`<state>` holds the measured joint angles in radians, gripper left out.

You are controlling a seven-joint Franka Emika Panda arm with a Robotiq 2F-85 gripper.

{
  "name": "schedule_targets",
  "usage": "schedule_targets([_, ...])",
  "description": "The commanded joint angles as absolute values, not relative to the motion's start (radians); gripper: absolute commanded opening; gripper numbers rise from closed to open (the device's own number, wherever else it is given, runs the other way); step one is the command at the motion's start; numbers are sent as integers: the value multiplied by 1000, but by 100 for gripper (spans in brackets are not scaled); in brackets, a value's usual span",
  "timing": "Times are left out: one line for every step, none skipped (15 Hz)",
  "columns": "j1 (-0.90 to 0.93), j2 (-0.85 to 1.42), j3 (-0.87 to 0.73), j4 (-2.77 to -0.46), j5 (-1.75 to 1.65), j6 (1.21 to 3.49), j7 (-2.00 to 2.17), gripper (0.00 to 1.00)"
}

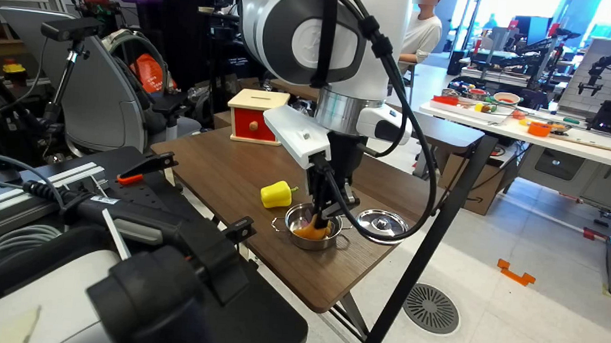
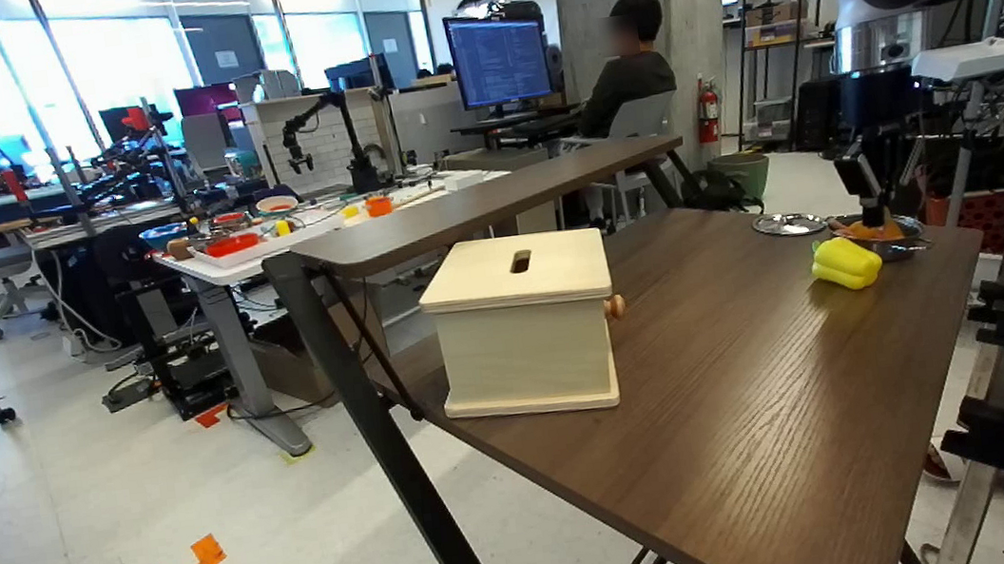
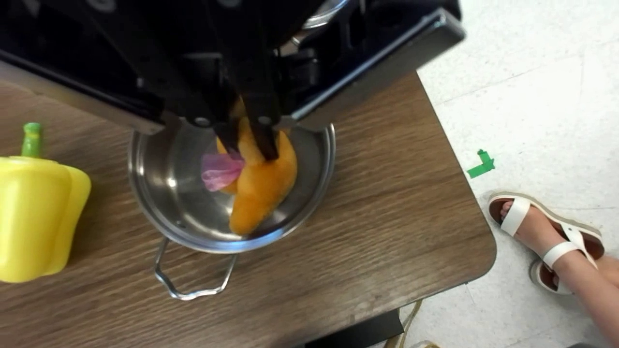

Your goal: Remove the plush toy from the silver pot and put it on the table

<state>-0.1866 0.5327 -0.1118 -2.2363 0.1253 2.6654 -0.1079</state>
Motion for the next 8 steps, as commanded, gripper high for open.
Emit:
schedule_targets([-207,479,-77,-2267,139,2691,-110,3])
schedule_targets([-211,459,-66,-2275,148,2684,-114,3])
schedule_targets([-215,444,-55,-2280,158,2680,-121,3])
schedule_targets([-214,423,-45,-2287,168,2680,-123,3])
schedule_targets([-209,406,-41,-2291,177,2684,-119,3])
schedule_targets([-202,391,-40,-2291,179,2683,-113,3])
schedule_targets([-202,380,-32,-2285,190,2682,-114,3])
schedule_targets([-198,370,-28,-2279,196,2685,-111,3])
